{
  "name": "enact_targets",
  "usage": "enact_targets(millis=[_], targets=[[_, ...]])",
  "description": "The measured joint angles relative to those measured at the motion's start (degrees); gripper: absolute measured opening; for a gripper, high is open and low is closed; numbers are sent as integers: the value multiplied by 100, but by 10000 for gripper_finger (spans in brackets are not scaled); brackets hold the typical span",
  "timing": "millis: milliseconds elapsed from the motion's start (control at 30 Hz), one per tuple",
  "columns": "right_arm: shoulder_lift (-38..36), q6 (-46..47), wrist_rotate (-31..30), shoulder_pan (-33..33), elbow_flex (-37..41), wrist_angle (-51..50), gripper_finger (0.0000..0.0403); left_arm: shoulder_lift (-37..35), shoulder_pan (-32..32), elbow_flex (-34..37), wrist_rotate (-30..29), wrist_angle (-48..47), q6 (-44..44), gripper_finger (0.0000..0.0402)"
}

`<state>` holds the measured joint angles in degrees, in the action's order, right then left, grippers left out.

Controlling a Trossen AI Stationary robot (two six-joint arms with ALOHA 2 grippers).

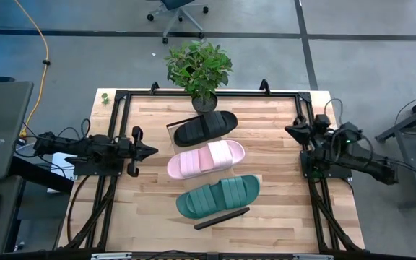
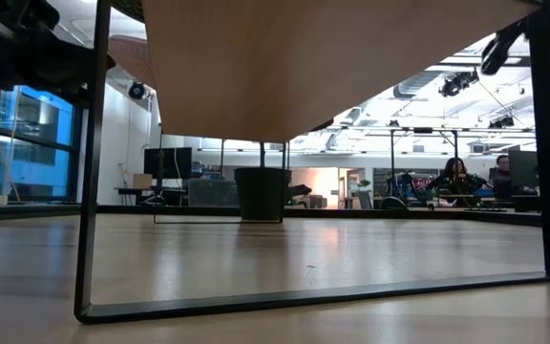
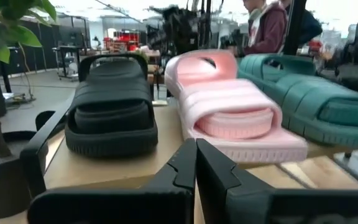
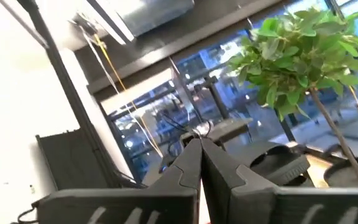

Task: Pick and place slides into the shelf
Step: Return to Home Position

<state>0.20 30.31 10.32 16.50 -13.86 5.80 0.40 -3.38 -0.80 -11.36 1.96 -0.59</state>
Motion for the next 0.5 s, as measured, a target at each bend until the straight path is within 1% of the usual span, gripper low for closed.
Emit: enact_targets(millis=[100,200,300,500], targets=[[23,-62,46,0,677,1017,0,-8,-2,0,-5,56,-155,0],[5,64,39,2,1298,2108,0,-6,-2,0,-6,48,-156,1],[17,-15,162,2,1283,1878,0,-4,-1,0,16,44,-156,1],[7,-285,226,2,1330,1951,0,-4,-1,0,86,47,-130,1]])
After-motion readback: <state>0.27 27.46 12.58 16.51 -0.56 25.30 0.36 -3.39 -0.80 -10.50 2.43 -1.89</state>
